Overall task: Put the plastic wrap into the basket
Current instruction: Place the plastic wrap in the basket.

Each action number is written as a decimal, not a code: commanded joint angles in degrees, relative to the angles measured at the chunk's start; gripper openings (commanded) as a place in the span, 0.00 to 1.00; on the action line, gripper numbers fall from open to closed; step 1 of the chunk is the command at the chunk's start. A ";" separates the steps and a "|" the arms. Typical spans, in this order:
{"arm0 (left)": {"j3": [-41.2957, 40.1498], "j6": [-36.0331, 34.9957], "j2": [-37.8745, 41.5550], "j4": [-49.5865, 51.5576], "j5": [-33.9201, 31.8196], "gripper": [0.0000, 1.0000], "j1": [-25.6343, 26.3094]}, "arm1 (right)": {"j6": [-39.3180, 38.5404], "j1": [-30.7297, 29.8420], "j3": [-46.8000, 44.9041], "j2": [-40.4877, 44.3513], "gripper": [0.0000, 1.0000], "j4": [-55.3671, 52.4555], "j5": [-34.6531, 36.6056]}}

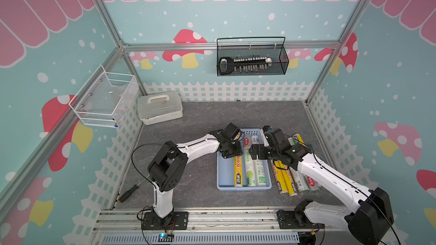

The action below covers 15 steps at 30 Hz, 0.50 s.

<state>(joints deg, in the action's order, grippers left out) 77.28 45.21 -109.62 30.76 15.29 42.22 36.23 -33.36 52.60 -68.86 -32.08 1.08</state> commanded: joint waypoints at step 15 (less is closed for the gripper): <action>1.83 1.31 -2.93 -0.42 1.57 0.49 0.76 | -1.82 0.38 2.60 -1.20 0.99 -2.81 1.21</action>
<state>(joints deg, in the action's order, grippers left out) 77.82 46.15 -112.20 30.26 15.51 42.30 35.18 -33.36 53.60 -69.95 -33.19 0.67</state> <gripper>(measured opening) 0.481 0.990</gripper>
